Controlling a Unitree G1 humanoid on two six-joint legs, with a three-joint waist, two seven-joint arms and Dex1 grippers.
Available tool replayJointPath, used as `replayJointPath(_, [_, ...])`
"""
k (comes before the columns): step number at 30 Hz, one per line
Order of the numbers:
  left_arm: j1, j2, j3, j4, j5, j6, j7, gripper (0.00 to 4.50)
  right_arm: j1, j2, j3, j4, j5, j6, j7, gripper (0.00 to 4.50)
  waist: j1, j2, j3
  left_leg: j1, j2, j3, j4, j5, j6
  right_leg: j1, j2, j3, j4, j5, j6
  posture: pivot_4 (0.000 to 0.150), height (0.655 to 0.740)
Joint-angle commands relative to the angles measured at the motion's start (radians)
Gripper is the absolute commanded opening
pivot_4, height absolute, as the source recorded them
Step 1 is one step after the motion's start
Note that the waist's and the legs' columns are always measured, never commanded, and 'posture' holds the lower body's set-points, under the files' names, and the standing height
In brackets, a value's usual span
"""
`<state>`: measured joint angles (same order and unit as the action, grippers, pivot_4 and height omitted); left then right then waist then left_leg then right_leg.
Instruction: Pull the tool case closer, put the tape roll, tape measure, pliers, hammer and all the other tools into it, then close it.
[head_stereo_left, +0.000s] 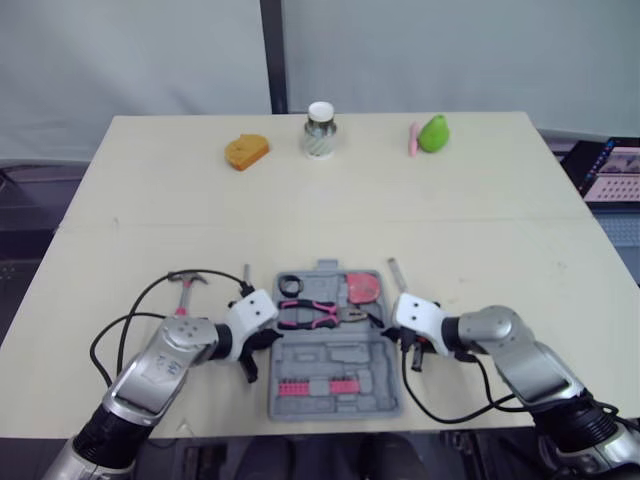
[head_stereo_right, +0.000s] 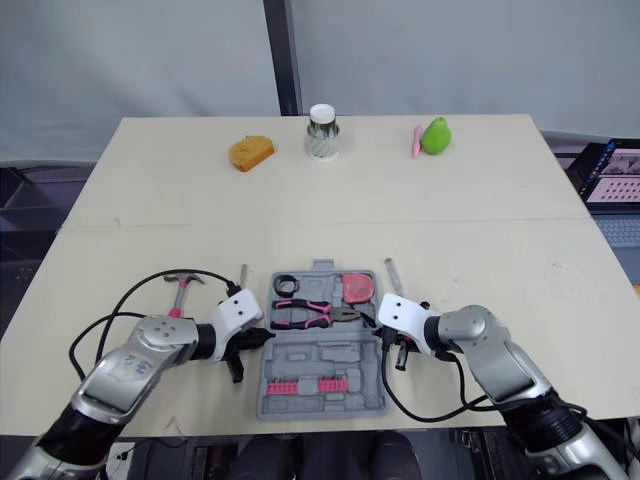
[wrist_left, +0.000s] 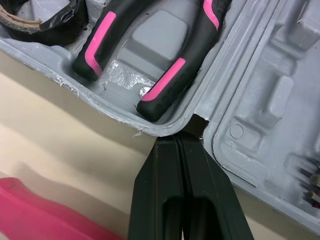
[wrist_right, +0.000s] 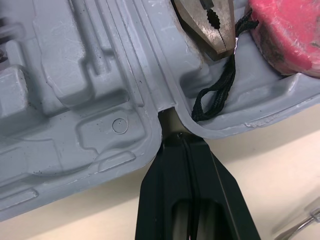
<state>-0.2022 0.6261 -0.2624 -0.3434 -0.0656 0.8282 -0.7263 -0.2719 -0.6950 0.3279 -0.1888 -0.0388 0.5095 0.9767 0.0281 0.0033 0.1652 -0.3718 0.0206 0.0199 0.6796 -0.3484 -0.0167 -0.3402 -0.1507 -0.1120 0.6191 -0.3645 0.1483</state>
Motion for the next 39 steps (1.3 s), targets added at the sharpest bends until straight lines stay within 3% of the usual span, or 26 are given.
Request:
replayJointPath(1, [-0.013,-0.019,-0.029,-0.014,-0.004,-0.073,-0.007,0.02,-0.011,0.016,0.005,-0.018,0.01,-0.007,-0.004,0.0,0.0,0.0,0.0,0.0,0.0,0.0,0.0,0.0,0.0,0.0,0.0,0.0,0.0,0.0,0.0,0.15,0.74])
replayJointPath(39, [-0.022,-0.05,-0.025,0.139,0.034,-0.227,-0.006,0.02,-0.026,0.035,0.003,0.012,-0.009,-0.025,-0.022,0.0,0.001,0.0,0.0,0.0,0.0,0.0,0.001,0.0,0.0,0.001,0.0,0.0,0.0,0.0,0.0,0.15,0.74])
